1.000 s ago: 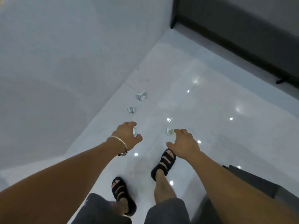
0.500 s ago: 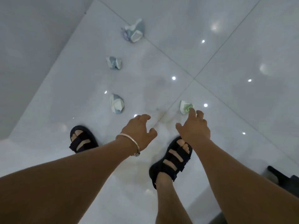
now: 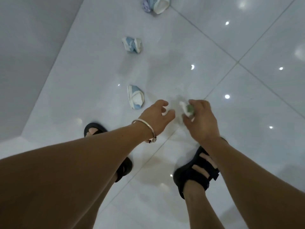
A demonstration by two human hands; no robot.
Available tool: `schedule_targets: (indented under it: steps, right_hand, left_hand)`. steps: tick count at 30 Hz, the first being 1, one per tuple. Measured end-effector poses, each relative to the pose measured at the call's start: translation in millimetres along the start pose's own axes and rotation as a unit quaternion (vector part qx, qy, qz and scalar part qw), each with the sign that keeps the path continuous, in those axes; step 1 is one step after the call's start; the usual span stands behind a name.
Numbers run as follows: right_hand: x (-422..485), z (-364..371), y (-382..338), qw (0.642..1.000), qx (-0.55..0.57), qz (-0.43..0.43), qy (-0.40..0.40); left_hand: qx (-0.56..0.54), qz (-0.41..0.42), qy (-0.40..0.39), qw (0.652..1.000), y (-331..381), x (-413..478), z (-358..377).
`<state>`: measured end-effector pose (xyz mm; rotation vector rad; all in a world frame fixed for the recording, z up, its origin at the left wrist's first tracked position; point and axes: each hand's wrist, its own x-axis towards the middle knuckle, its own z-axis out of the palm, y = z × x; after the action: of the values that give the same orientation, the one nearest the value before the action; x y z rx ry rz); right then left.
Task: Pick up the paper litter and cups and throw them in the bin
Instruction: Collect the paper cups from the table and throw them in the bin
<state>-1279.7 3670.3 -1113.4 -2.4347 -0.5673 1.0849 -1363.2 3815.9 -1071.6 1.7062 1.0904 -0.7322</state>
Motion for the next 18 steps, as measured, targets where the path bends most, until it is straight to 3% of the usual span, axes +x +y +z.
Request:
schedule_targets:
  steps: [5,9,13,18]
  right_hand:
    - [-45,5,-84,0.987,0.087,-0.133,-0.010]
    - [-57,6,-120,0.983,0.108,-0.150,-0.024]
    - [-39,25,-122,0.984,0.016,-0.155,-0.090]
    - [21,69,-118,0.982,-0.160,-0.089,-0.054]
  left_hand:
    - [-0.068,-0.024,0.017,0.997,-2,-42,-38]
    - [-0.056,-0.028,0.025,0.998,-8,-57,-76]
    - [0.005,-0.047,0.070,0.996,-40,-51,-105]
    - [0.033,-0.106,0.097,0.989,-115,-35,-128]
